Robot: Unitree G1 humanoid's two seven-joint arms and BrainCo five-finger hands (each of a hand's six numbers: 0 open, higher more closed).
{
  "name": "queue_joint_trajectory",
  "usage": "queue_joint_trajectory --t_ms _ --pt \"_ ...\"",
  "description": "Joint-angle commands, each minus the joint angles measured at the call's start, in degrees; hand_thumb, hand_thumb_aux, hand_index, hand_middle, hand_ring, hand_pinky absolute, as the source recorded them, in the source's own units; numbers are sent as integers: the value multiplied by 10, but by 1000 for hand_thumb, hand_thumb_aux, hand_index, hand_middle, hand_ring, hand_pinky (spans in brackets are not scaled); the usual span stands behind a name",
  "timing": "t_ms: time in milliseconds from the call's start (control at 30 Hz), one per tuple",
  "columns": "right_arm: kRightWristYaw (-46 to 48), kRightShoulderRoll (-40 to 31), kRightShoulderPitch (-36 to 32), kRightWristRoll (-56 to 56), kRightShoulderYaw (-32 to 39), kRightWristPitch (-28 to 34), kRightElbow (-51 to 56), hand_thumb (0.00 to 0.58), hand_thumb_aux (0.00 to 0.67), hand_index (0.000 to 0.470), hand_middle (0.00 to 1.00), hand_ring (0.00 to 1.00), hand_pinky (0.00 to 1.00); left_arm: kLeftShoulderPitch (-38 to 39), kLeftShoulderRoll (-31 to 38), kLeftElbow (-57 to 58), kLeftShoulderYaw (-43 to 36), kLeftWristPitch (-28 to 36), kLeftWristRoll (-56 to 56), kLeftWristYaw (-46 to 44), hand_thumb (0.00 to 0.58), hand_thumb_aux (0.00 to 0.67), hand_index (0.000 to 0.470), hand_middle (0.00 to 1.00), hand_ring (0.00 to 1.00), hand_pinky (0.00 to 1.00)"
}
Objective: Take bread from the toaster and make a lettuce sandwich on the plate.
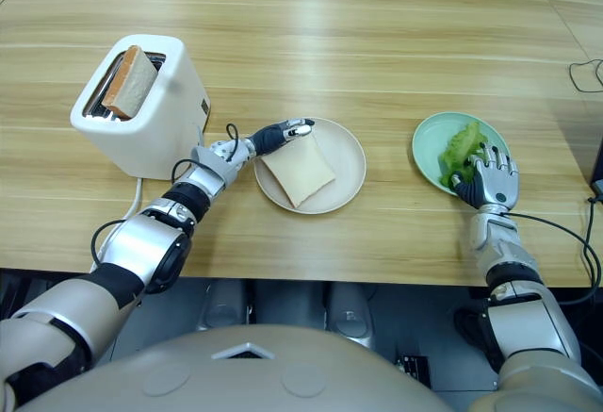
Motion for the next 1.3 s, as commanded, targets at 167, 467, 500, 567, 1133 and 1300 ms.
queue_joint_trajectory --t_ms 167,467,500,567,1133,1300 --pt "-3 -1 10 16 11 -14 6 580 670 460 0 0 0 -2 8 5 -22 -16 34 22 0 0 0 0 0 0" --pt "-40 -12 24 32 -3 -30 -26 580 670 460 0 0 0 -2 15 -1 -18 -35 41 36 0 0 0 0 0 0" --pt "-47 -14 28 35 -7 -32 -36 580 670 460 0 0 0 -1 17 -4 -16 -40 40 33 0 0 0 0 0 0" --pt "-58 -17 34 39 -13 -36 -51 580 670 460 0 0 0 0 21 -8 -14 -46 37 29 0 0 0 0 0 0" --pt "-55 -25 137 81 -100 -59 -313 580 670 460 0 0 0 57 47 -158 12 -117 -2 38 0 0 0 0 0 0" --pt "-15 -11 159 87 -110 -69 -407 580 670 460 0 0 0 116 64 -318 28 -109 -27 31 0 0 0 0 0 0"
